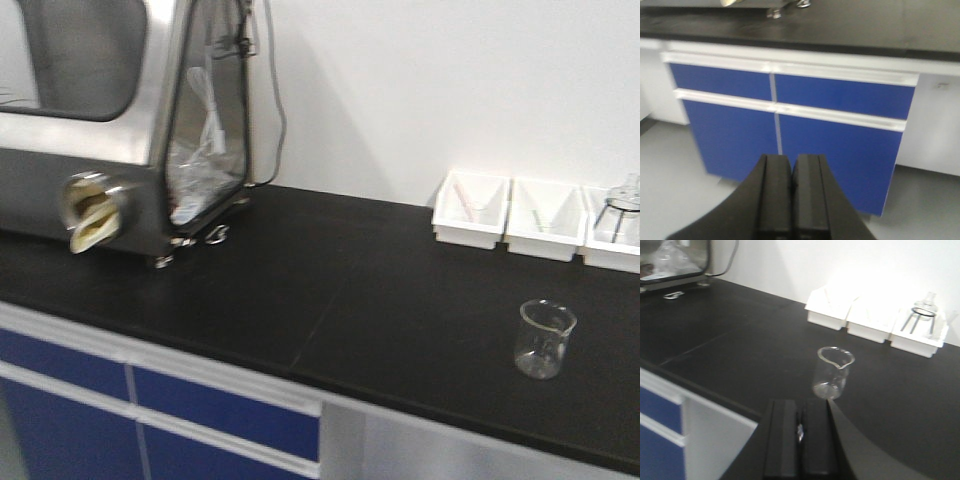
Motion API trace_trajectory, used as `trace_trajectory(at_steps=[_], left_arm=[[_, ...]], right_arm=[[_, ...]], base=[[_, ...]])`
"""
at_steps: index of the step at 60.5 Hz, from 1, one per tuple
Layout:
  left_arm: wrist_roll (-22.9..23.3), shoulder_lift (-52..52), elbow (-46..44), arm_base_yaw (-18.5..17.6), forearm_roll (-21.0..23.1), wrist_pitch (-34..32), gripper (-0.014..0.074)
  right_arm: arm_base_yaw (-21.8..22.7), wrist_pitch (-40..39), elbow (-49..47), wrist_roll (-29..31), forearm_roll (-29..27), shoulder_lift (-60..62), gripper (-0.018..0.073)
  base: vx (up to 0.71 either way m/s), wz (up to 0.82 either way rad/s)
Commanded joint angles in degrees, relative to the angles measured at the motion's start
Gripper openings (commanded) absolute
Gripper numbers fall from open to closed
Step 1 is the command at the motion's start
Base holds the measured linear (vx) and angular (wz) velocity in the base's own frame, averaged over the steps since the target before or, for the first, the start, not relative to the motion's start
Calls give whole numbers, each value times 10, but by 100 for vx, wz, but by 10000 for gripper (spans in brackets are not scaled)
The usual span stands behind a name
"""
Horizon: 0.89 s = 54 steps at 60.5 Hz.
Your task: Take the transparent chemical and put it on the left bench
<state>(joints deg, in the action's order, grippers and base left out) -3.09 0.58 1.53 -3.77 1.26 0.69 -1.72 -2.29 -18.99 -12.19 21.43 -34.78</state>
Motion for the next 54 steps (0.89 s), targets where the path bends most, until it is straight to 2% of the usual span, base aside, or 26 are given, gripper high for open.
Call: trace_trajectory(at_steps=[1,54], left_arm=[[4,11,9,-1,0,-45,-4],[4,11,9,-1,0,-45,-4]], right_arm=[[0,-43,-17,2,6,0,-4],[0,-43,-17,2,6,0,-4]], base=[[42,-45],[36,-36]])
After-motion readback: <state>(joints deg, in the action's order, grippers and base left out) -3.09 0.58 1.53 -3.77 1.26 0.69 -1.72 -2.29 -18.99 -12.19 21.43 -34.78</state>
